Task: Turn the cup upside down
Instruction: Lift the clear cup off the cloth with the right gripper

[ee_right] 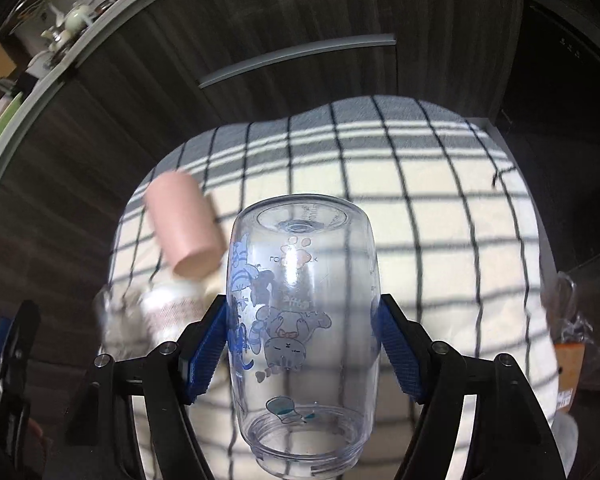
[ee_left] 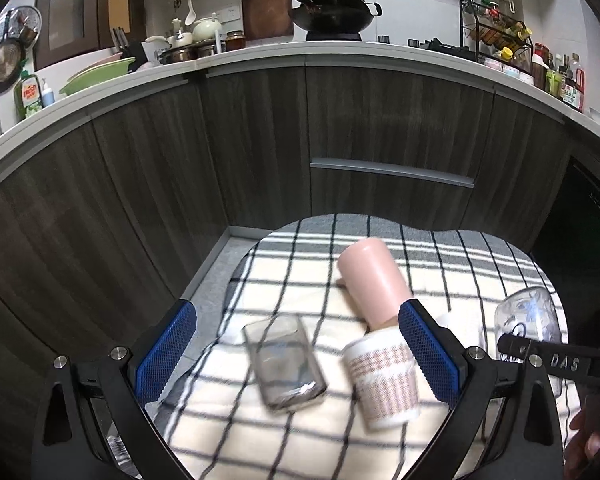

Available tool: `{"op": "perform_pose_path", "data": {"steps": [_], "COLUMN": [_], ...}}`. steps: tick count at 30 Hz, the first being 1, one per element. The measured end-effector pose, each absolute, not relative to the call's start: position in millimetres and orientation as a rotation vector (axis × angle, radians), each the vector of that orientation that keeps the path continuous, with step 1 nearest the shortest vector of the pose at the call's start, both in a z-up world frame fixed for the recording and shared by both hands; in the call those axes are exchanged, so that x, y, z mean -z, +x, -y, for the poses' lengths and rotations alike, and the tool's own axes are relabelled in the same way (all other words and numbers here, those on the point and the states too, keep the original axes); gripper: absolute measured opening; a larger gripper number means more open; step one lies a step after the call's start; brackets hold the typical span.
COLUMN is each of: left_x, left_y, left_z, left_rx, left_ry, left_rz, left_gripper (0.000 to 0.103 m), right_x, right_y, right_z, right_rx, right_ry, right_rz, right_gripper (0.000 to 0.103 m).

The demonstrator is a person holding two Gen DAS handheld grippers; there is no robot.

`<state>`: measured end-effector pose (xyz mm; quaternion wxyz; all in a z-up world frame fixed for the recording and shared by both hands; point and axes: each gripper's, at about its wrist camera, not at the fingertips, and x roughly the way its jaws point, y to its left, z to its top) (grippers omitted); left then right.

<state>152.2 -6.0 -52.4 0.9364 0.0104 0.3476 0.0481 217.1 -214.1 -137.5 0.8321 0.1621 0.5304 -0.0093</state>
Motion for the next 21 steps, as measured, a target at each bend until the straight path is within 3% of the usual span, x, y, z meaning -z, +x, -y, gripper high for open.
{"op": "perform_pose_path", "data": {"steps": [21], "left_x": [90], "left_y": [53], "left_z": [-64], "left_rx": [-0.174], "left_ry": [0.024], "left_rz": [-0.792], "left_gripper": [0.103], "right_x": [203], "right_y": [119], "right_z": [120], "right_rx": [-0.083], "right_ry": [0.332], "right_rz": [-1.303], "right_gripper": [0.072]}}
